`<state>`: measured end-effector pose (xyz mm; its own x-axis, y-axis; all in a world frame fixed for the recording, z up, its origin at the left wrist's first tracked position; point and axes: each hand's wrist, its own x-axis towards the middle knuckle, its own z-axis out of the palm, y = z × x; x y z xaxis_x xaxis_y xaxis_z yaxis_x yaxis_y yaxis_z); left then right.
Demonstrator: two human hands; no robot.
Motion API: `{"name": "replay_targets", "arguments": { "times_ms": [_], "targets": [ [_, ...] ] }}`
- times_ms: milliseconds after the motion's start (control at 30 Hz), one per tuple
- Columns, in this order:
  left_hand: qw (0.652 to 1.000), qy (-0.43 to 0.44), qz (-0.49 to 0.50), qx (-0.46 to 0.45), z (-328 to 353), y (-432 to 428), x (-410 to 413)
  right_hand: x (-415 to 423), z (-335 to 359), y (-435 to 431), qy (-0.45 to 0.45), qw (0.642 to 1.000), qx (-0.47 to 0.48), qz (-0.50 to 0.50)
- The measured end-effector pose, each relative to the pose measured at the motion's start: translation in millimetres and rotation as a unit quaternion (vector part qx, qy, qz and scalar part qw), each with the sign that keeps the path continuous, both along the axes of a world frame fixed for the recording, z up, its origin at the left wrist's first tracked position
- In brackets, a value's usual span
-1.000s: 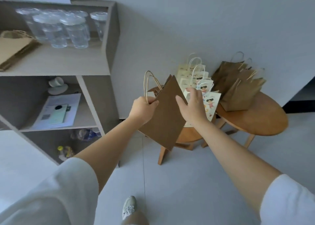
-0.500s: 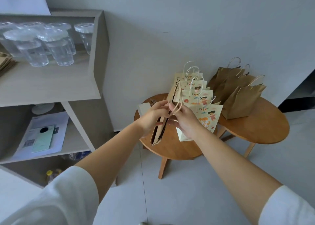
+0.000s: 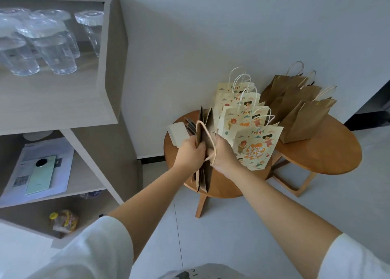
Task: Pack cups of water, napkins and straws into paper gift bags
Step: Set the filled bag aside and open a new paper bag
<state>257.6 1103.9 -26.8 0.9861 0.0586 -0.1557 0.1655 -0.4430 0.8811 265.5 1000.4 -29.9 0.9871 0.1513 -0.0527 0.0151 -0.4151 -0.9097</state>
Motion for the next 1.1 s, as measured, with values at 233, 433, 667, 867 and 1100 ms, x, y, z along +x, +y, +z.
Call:
{"name": "replay_targets", "arguments": {
  "times_ms": [233,433,667,867,1100],
  "targets": [
    [0.955,-0.001,-0.124,0.268,-19,5,7,11,-24,-16,0.087,0.978,-0.179,-0.066],
    [0.917,0.12,-0.036,0.379,-24,56,28,17,-6,-49,0.049,0.847,-0.522,-0.088],
    [0.922,0.146,-0.052,0.355,-25,57,36,22,-11,-39,0.083,0.846,-0.519,-0.092],
    [0.955,0.19,-0.04,0.223,-40,63,44,37,-19,-30,0.216,0.913,-0.335,-0.09],
    [0.962,0.203,-0.012,0.18,-62,65,77,82,-43,-29,0.291,0.92,-0.255,-0.065]
  ]
}}
